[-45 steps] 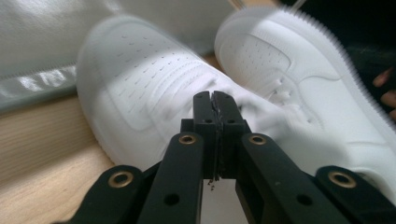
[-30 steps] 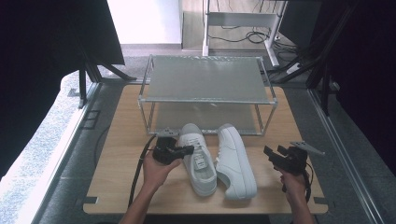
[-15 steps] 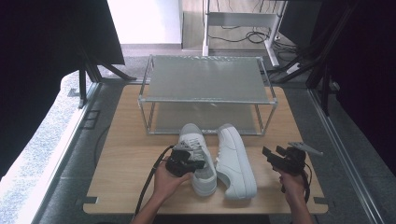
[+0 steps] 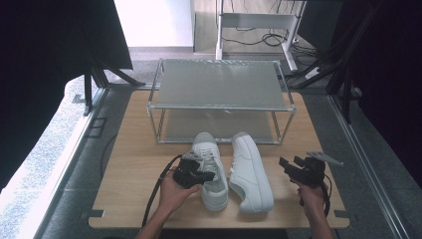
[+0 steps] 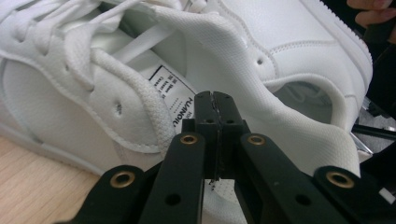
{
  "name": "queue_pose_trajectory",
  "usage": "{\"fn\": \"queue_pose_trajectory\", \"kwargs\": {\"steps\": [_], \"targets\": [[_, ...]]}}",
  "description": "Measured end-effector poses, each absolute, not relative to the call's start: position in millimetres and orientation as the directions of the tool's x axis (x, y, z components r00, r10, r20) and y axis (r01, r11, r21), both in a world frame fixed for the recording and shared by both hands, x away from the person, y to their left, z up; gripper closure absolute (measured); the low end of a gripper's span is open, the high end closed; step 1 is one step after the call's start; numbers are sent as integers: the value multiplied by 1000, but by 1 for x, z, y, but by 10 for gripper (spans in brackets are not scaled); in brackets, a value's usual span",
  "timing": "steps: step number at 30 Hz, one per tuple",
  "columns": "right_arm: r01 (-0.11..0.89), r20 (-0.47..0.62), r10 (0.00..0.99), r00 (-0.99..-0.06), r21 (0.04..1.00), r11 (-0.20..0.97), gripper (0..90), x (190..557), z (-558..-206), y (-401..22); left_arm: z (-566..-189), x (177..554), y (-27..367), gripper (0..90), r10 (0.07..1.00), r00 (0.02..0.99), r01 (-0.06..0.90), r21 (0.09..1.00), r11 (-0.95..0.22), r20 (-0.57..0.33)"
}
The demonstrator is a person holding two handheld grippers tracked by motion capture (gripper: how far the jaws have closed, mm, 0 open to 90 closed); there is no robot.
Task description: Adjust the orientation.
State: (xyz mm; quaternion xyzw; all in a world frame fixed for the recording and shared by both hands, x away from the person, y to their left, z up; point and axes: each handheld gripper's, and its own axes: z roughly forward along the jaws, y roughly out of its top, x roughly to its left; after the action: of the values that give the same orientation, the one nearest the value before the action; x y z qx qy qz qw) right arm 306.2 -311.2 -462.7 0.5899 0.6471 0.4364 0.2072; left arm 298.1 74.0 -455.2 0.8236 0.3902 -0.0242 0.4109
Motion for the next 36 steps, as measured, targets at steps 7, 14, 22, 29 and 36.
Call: {"fn": "queue_pose_trajectory", "kwargs": {"steps": [7,14,22,29,36], "targets": [[582,243,944,-222,810,-72,347,306,-462,-311,-454,298,89,900,655,673,675,647,-354,-344],[584,244,944,-222,808,-72,347,307,-464,-310,-453,301,115,900,693,633,699,639,-321,-345],[585,240,944,-225,809,-66,347,306,-463,-309,-450,301,138,725,668,629,701,663,-264,-398],[586,237,945,-227,808,-62,347,306,-463,-308,-440,298,145,582,654,638,695,668,-264,-405],[583,234,944,-232,811,-58,347,306,-463,-307,-419,291,157,399,619,652,673,711,-205,-439]]}}
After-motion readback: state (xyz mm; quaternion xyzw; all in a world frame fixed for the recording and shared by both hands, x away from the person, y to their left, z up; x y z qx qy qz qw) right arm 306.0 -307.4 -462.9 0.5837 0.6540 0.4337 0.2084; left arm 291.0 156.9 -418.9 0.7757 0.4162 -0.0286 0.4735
